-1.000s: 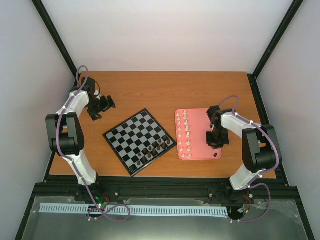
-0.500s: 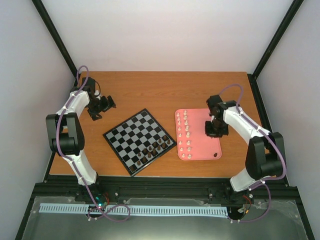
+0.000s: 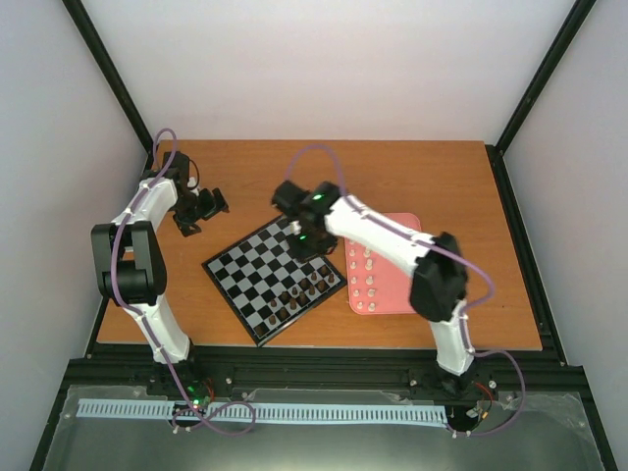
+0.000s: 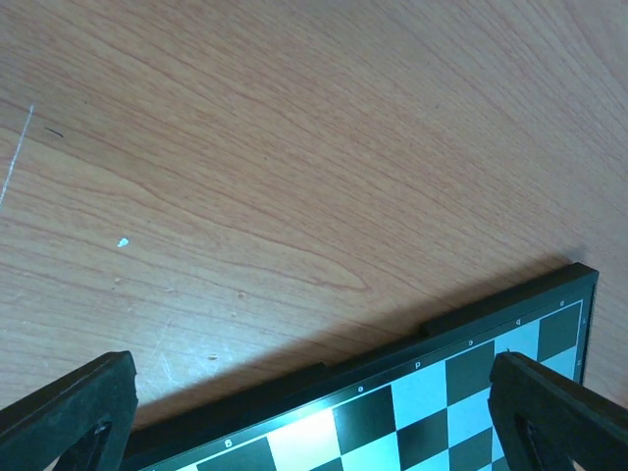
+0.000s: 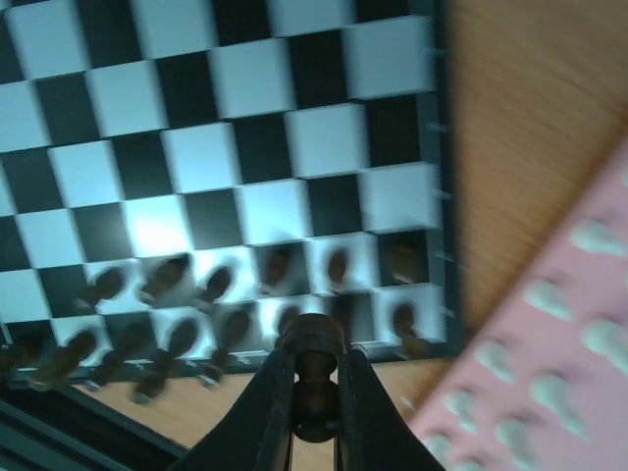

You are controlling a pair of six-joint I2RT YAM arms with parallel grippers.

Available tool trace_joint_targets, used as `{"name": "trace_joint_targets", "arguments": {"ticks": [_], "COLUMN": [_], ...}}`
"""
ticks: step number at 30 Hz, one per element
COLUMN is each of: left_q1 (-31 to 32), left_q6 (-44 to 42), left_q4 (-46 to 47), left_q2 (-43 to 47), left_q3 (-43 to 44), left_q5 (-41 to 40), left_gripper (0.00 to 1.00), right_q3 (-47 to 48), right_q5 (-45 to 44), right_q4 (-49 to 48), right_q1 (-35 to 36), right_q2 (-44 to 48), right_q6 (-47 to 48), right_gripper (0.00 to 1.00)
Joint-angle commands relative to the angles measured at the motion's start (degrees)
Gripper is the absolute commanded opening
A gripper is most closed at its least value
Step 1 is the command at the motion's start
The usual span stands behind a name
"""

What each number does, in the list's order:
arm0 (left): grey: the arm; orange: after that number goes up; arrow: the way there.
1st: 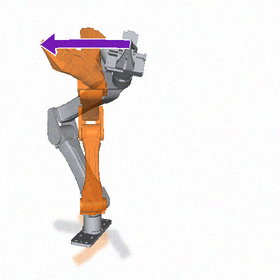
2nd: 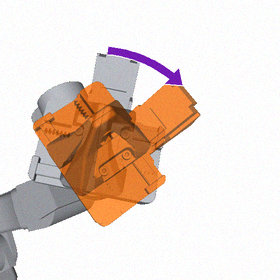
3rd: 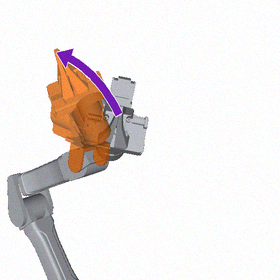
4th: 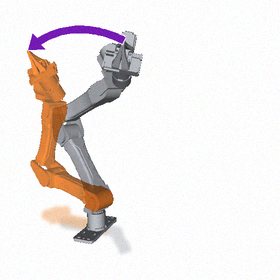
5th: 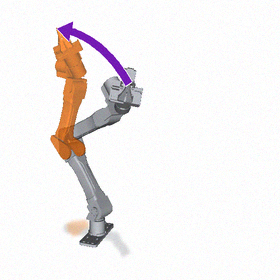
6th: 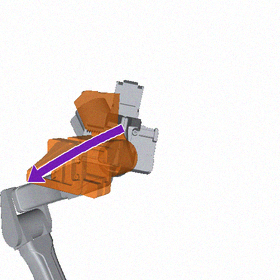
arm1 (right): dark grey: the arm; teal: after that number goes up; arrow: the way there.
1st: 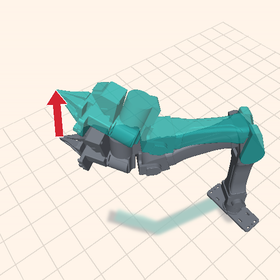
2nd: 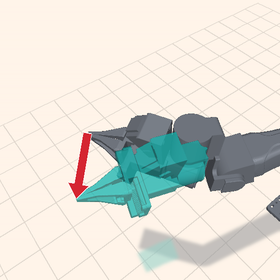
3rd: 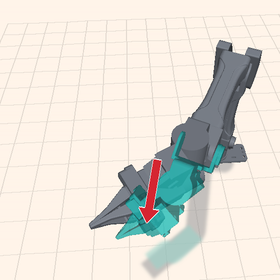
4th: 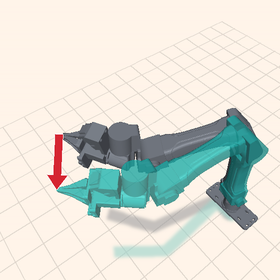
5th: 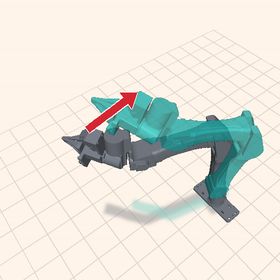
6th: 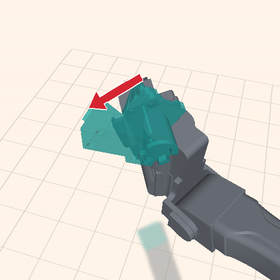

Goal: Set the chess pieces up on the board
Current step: Place the chess piece on the chessboard.

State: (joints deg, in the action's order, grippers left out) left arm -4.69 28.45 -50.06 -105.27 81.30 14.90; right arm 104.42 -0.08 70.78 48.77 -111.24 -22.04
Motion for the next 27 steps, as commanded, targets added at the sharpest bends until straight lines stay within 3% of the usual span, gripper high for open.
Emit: {"name": "trace_joint_targets", "arguments": {"ticks": [1,5,9,27], "left_q1": [0.25,0.29,0.3,0.32], "left_q6": [-0.6,-0.41,-0.34,0.21], "left_q4": [0.2,0.56,0.36,0.28], "left_q2": [1.09,0.62,0.15,2.3], "left_q3": [1.19,1.12,1.36,1.81], "left_q5": [0.28,0.49,0.55,1.05], "left_gripper": [1.0,1.0,1.0,1.0], "right_q3": [11.95,24.58,29.82,30.6], "right_q5": [3.71,6.79,10.37,14.03], "right_q4": [6.56,10.7,12.78,12.12], "right_q1": [6.52,11.0,13.58,18.99], "right_q2": [-10.03,-18.4,-23.14,-29.85], "right_q6": [2.86,7.44,9.21,8.41], "right_gripper": [0.03,0.03,0.03,0.03]}}
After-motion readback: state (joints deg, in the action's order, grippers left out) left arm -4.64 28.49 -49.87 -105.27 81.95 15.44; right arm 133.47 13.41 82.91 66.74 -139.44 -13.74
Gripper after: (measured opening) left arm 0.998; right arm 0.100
